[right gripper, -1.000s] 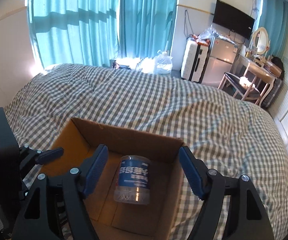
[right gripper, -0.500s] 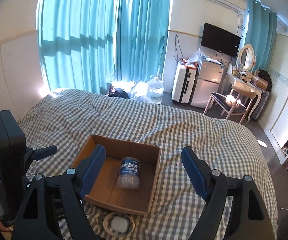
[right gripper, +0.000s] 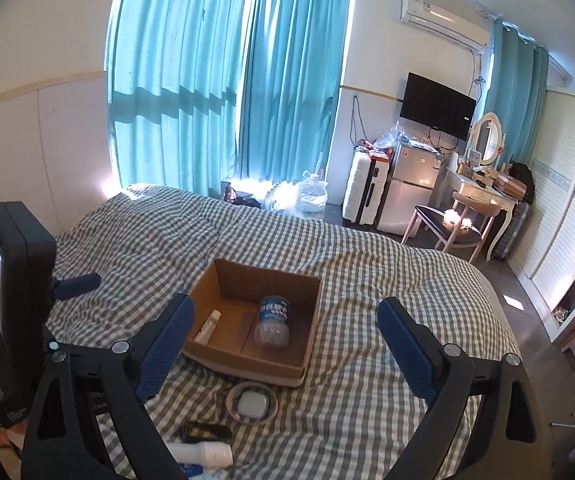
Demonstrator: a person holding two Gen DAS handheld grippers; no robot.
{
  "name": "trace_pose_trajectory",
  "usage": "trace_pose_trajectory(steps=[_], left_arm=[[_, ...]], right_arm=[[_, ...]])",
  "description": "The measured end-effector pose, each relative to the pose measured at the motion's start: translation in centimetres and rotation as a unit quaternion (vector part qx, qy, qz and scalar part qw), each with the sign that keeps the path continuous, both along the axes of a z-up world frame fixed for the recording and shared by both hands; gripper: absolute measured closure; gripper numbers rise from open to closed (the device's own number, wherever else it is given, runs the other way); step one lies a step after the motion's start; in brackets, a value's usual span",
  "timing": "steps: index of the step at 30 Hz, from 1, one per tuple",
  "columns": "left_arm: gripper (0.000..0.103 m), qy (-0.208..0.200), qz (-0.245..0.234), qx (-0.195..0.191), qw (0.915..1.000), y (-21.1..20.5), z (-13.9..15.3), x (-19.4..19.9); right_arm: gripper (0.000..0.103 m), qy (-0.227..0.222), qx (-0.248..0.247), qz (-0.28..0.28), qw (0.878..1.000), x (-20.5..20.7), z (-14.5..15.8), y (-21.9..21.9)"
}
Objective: Organize objects
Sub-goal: 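Withdraw both tools from the box back toward the remaining items, then grasp the white plush toy with the left tool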
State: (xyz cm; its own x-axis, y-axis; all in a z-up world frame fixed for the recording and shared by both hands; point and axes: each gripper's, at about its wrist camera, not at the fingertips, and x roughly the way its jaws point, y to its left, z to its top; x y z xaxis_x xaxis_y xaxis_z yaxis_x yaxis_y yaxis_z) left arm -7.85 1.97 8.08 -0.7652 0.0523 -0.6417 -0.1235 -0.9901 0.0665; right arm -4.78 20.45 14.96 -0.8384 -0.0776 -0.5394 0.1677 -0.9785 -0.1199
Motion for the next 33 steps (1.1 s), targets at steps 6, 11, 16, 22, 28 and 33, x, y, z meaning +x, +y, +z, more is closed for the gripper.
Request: trace_pose_trajectory(steps=[6, 11, 16, 22, 28, 33], left_arm=[[0.009, -0.002, 0.003, -0.001, 1.0000, -0.9, -1.6, 3.2], [0.009, -0.006, 0.004, -0.028, 0.9996, -1.1, -4.2, 5.2], [0.009, -0.039, 0.002, -0.037, 0.9985, -1.5, -8.6, 6.0], [0.009, -0.085, -0.015, -0.040, 0.9955, -1.0, -14.0, 8.0], [0.009, -0.103, -0.045, -0.026, 0.9933, 0.4, -16.9, 11.0], [0.009, -0.096, -0.058, -0.031, 0.9933, 1.2, -16.7, 11.6]], right_arm=[[0.010, -0.012, 0.010, 0.004, 1.000, 3.3, -2.4, 0.0], [0.010, -0.021, 0.006, 0.000, 1.000, 4.9, -5.2, 0.3], [0.010, -0.046, -0.001, -0.005, 0.999, 5.9, -10.0, 0.5], [0.010, -0.090, 0.002, -0.021, 0.996, 5.8, -15.6, 0.6], [0.010, -0.125, -0.006, -0.032, 0.992, 5.7, -18.6, 1.0], [0.010, -0.127, -0.001, -0.032, 0.991, 6.1, -19.4, 0.6]])
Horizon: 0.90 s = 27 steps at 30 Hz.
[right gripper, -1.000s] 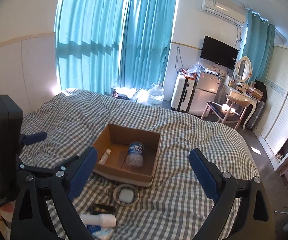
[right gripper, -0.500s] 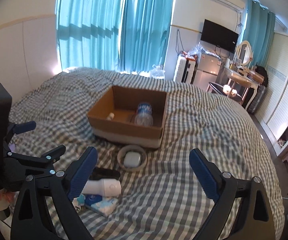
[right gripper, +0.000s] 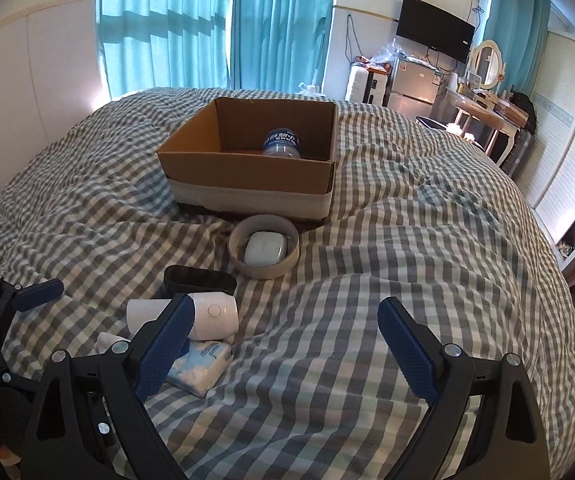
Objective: Organize objects
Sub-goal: 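Grasp the white plush toy with the left tool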
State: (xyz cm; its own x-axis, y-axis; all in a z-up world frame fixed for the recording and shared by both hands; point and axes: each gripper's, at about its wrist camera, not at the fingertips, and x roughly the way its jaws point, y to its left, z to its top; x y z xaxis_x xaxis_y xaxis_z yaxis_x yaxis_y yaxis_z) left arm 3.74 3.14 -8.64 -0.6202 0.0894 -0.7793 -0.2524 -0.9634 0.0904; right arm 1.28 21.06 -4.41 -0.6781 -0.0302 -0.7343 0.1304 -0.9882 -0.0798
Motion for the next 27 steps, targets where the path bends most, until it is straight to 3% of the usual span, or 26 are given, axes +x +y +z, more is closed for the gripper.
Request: trace_pose_trajectory(steps=[4, 6, 8, 13, 20, 27], left_arm=[[0.014, -0.034, -0.027, 0.000, 0.9990, 0.9, -1.5, 0.3], [0.025, -0.046, -0.039, -0.011, 0.9981, 1.6, -2.4, 0.1], [0.045, -0.055, -0.042, -0.013, 0.9975, 1.9, -3.0, -0.2], [0.045, -0.053, -0.036, -0.006, 0.9979, 1.5, -2.6, -0.2], [0.045, 0.003, -0.003, 0.005, 1.0000, -1.2, 1.6, -0.1], [0.045, 0.022, 0.042, -0.007, 0.9989, -3.8, 2.7, -1.2]], right_arm=[[0.010, -0.003, -0.004, 0.000, 1.000, 0.1, -0.4, 0.0], [0.010, -0.004, -0.005, -0.001, 1.000, 0.1, -0.4, 0.1], [0.010, -0.005, -0.004, -0.003, 1.000, 0.1, -0.5, 0.2], [0.010, -0.007, -0.005, -0.003, 1.000, 0.1, -0.7, 0.2], [0.010, -0.009, -0.013, 0.004, 1.000, 0.4, -1.2, 0.0], [0.010, -0.044, -0.005, 0.069, 0.997, 0.2, -3.6, -3.5]])
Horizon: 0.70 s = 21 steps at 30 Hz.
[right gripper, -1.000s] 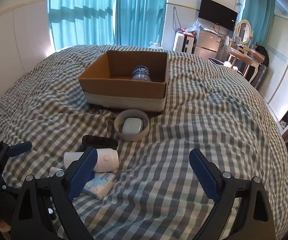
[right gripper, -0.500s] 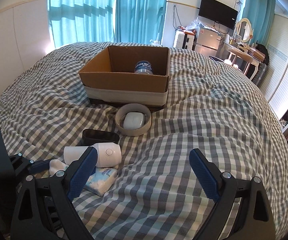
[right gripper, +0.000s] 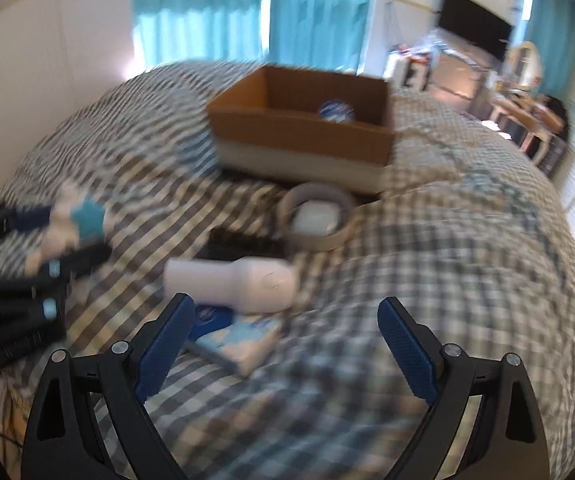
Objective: Organize objects
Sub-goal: 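Grasp the white plush toy with the left tool, then grasp the blue tissue pack with the right tool while left tool holds the plush toy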
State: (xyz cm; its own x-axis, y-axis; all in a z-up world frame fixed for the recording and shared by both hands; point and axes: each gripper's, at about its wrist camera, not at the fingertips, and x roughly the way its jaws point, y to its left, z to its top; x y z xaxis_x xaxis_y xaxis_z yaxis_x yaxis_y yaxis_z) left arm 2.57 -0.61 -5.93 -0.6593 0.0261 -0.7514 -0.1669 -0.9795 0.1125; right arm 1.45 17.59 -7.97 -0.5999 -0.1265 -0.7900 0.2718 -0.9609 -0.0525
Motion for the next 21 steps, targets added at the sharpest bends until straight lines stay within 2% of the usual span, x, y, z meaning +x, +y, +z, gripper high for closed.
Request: trace_pose_trajectory(steps=[4, 8, 15, 21], left_arm=[[0.045, 0.005, 0.006, -0.008, 0.9999, -0.9, 0.0, -0.2], [0.045, 0.006, 0.014, -0.005, 0.9999, -1.5, -0.1, -0.6], [0.045, 0.000, 0.015, 0.005, 0.9999, -1.9, -0.5, -0.6], [0.045, -0.006, 0.017, 0.010, 0.9998, -2.3, -0.9, -0.7]], right_arm=[[0.010, -0.033, 0.005, 0.016, 0.999, -0.7, -2.9, -1.7], [0.010, -0.055, 0.031, 0.024, 0.998, -1.3, -5.3, -2.8], [0.009, -0.099, 0.007, 0.043, 0.994, -2.9, -6.9, -3.1], [0.009, -0.107, 0.038, 0.064, 0.991, -2.8, -8.0, -4.7]])
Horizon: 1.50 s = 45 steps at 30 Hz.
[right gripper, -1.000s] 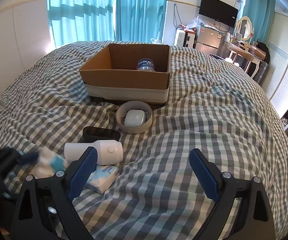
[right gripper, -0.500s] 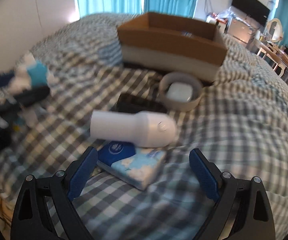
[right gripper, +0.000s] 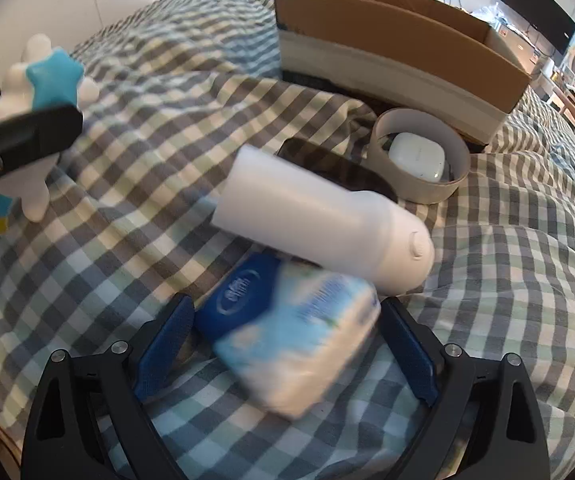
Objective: Organize objects
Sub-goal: 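Grasp the blue tissue pack with the right tool while left tool holds the plush toy, then carry plush toy and tissue pack into the box and release both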
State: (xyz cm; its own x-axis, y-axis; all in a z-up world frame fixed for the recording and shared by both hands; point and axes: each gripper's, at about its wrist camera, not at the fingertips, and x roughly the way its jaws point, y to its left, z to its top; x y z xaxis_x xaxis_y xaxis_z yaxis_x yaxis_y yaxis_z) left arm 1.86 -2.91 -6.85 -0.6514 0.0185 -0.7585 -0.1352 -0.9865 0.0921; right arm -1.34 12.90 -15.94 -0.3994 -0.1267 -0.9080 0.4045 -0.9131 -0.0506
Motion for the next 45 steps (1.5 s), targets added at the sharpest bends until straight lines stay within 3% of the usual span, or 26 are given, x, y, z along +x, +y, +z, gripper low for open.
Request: trace_pose_trajectory(steps=[3, 5, 7, 13, 25, 30, 37, 45], left_arm=[[0.045, -0.001, 0.001, 0.001, 1.0000, -0.1, -0.1, 0.1], [0.045, -0.001, 0.002, 0.001, 1.0000, -0.2, -0.1, 0.1], [0.045, -0.002, 0.002, 0.001, 1.0000, -0.2, -0.1, 0.2], [0.045, -0.002, -0.001, -0.002, 1.0000, -0.1, -0.2, 0.3], [0.045, 0.000, -0.008, -0.001, 1.0000, 0.3, 0.0, 0.1], [0.045, 0.001, -0.012, 0.008, 0.9999, 0.6, 0.5, -0.2], [0.045, 0.021, -0.022, 0.022, 0.9993, 1.2, 2.9, -1.9], [0.045, 0.050, -0.046, 0.031, 0.9972, 3.2, 6.7, -7.0]], right_arm=[[0.009, -0.003, 0.003, 0.000, 1.000, 0.0, -0.2, 0.0], [0.015, 0.004, 0.005, -0.001, 1.000, 0.2, 0.0, 0.0], [0.053, 0.007, -0.006, 0.003, 1.000, 0.5, 0.2, -0.1], [0.071, 0.026, -0.014, -0.005, 1.000, 1.4, 1.1, 0.4], [0.075, 0.100, -0.055, -0.040, 0.993, 3.8, 6.7, 3.0], [0.075, 0.121, -0.068, -0.044, 0.989, 2.6, 8.8, 2.9], [0.075, 0.149, -0.075, -0.044, 0.985, 1.4, 12.0, 3.7], [0.075, 0.195, -0.062, -0.041, 0.978, -2.8, 17.2, 4.1]])
